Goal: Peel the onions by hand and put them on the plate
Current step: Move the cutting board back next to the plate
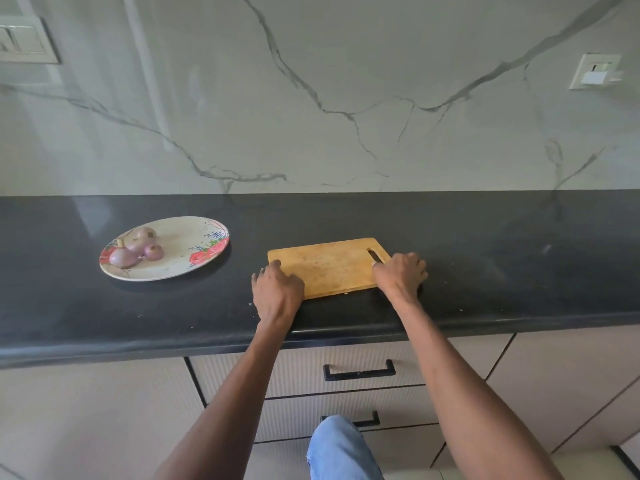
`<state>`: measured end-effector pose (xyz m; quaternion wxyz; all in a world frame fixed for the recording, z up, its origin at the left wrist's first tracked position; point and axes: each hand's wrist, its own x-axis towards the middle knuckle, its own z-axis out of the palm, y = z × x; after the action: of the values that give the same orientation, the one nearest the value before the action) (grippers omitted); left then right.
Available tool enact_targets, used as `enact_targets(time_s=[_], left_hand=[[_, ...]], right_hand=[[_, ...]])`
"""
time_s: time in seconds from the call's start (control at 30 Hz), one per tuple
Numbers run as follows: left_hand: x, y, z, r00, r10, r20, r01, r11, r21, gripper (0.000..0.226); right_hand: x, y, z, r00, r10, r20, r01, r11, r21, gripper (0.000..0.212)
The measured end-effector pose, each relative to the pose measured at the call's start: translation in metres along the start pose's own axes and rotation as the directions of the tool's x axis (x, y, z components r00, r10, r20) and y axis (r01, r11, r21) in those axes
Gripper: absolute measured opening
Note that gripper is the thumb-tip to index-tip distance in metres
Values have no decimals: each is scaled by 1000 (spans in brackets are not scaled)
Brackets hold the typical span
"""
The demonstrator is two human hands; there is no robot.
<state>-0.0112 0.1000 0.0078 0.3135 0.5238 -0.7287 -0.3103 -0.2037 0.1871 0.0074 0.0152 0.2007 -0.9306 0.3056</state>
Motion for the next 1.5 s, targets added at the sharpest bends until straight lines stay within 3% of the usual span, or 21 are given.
enact_targets(time_s=[0.1,0.2,0.43,0.67,0.77,0.83,0.97,1.07,1.17,1.3,1.5], left_hand=[[10,-3,-18,998,-55,-36,48,983,-178,56],[38,-10,-39,997,-56,-58,40,971,-235,58],[70,-49,-55,997,-43,67,46,998,-50,48],[75,-54,-47,999,17,39,-18,1000,25,50],[69,-54,-50,998,48,-41,-50,998,-50,49],[61,-54,-57,986,87,-141,-108,983,-150,41],[48,-65,-85,935,116,-334,-215,936,-279,25],[59,-95,-126,873,57,-484,-215,936,-277,23],[87,-136,-167,838,35,-545,-146,976,-161,38],[113,-171,-195,877,24,-480,-85,991,-105,60],[140,-185,-195,970,13,-243,-3,999,42,77]], right_hand=[[-12,-16,6,1000,7,0,-7,991,130,46],[-22,-43,10,999,-39,-5,39,987,156,49],[-36,-69,39,995,-83,56,78,993,91,45],[-39,-65,41,996,-93,4,93,992,84,48],[-43,-66,38,990,-110,-89,121,983,136,47],[-47,-68,39,959,-182,-215,230,947,225,38],[-67,-94,49,876,-368,-311,476,762,439,9],[-93,-142,66,806,-554,-211,569,625,534,16],[-116,-197,87,730,-679,-73,584,565,583,18],[-136,-261,111,646,-757,97,587,573,572,19],[-147,-316,150,552,-766,330,628,642,440,28]])
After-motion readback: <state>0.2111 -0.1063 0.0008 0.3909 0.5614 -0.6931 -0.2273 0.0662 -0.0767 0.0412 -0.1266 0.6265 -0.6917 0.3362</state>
